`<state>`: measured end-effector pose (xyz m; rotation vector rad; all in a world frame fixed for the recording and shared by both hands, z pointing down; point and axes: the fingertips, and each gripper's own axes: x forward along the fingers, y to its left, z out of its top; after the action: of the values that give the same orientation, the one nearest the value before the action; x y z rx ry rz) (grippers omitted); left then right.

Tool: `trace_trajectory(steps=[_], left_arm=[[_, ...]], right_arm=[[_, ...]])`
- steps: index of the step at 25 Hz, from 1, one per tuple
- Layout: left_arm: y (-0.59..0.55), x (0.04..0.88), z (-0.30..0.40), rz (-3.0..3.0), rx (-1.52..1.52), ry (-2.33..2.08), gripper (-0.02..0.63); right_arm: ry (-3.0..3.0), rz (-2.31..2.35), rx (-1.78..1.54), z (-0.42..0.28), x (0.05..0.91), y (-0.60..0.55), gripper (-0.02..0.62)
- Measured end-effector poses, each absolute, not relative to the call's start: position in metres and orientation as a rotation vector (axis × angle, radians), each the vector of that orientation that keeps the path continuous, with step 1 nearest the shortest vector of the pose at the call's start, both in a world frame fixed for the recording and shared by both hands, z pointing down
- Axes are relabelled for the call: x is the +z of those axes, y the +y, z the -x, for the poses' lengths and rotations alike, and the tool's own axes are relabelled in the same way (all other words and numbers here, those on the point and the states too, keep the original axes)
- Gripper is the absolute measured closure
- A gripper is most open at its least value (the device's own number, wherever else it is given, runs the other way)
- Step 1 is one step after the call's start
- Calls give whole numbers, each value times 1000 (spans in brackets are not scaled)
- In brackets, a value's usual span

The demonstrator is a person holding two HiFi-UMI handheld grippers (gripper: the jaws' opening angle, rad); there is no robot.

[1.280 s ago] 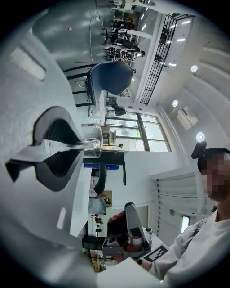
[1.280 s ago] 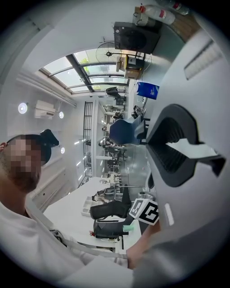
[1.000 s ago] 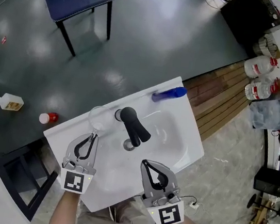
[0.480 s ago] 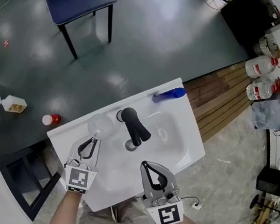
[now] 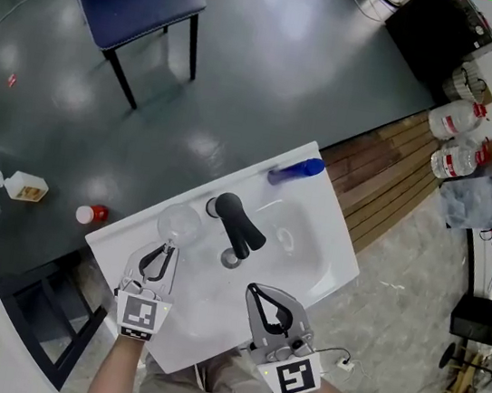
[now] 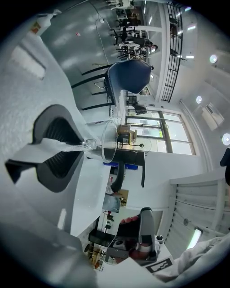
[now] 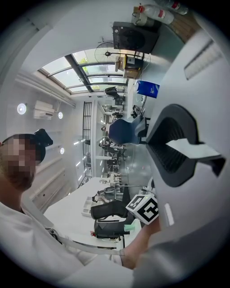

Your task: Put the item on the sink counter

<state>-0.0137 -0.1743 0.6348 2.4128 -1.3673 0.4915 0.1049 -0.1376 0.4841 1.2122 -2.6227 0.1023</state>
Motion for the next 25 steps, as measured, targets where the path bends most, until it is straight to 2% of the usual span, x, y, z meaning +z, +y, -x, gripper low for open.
trace_trajectory(steps=[2, 4, 9, 25], left_arm=[[-173, 635, 12, -2420, 479, -1351, 556], [-171, 634, 10, -2427, 463, -1338, 503], [-172, 627, 16, -2415, 444, -1363, 431], [-153, 614, 36, -2393, 469, -1390, 430]], right_arm=[[-2627, -1212, 98, -102, 484, -138, 589], [-2628, -1211, 97, -101, 484, -138, 591], [-2620, -1208, 104, -98, 485, -138, 591], [-2607, -1206, 102, -88, 479, -135, 591]])
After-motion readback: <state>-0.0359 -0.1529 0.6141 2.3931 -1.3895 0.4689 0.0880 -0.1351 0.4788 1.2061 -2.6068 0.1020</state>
